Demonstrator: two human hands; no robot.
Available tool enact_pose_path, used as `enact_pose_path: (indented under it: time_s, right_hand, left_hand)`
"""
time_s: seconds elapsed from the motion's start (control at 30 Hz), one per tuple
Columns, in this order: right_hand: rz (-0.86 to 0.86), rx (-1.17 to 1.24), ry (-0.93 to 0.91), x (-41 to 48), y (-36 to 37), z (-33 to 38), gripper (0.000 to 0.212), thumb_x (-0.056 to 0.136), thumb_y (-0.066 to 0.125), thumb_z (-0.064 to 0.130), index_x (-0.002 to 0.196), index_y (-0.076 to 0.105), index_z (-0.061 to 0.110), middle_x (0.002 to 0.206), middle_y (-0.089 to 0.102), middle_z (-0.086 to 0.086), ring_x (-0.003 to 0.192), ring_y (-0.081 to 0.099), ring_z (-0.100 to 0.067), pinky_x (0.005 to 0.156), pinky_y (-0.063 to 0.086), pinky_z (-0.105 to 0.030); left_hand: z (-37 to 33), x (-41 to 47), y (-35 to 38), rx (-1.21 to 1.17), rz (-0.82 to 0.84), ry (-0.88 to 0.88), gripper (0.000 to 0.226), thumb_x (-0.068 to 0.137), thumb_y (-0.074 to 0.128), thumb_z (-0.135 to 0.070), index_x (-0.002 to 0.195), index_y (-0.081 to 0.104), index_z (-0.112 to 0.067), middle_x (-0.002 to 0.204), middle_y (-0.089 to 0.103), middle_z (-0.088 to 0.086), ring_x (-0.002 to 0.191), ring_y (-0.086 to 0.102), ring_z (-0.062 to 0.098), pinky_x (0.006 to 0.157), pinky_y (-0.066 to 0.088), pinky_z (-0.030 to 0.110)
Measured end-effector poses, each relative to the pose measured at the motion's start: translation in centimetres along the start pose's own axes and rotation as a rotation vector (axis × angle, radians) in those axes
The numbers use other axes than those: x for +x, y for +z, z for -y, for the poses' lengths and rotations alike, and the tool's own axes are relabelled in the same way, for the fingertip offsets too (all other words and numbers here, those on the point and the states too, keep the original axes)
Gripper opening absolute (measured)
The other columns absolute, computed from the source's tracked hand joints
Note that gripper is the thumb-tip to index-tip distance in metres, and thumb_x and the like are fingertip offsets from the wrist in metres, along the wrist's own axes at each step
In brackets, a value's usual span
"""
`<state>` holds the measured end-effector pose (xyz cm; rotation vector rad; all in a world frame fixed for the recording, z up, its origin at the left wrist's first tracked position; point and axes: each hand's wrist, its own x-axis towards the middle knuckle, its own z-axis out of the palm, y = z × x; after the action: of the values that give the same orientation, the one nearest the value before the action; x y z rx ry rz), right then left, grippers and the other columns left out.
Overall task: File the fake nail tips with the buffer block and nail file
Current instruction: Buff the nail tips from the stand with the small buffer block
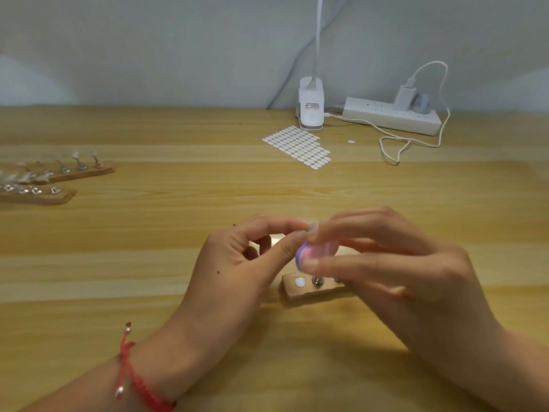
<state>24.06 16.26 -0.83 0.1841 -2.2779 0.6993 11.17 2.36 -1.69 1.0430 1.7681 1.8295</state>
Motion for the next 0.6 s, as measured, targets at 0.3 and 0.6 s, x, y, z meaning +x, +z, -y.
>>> enact_pose_path:
  time_s: [0.3, 0.6]
  right_hand:
    - [-0.038, 0.009, 0.037, 0.17, -0.19, 0.06, 0.021, 0.088, 0.065, 0.004, 0.103, 0.074, 0.015, 0.108, 0.068, -0.003, 0.102, 0.066, -0.015, 0.084, 0.054, -0.024]
    - [-0.059, 0.054, 0.098, 0.16, -0.36, -0.57, 0.021, 0.090, 0.067, 0.002, 0.101, 0.073, 0.019, 0.108, 0.069, -0.001, 0.104, 0.067, -0.016, 0.086, 0.053, -0.030]
  left_hand:
    - [0.20, -0.02, 0.06, 0.072, 0.036, 0.044, 0.017, 0.078, 0.069, -0.043, 0.091, 0.076, -0.034, 0.087, 0.070, -0.012, 0.078, 0.054, 0.031, 0.065, 0.043, 0.031]
    - [0.33, -0.24, 0.01, 0.098, 0.053, 0.053, 0.016, 0.085, 0.064, -0.039, 0.090, 0.076, -0.029, 0.079, 0.068, -0.010, 0.057, 0.044, 0.008, 0.053, 0.035, 0.017]
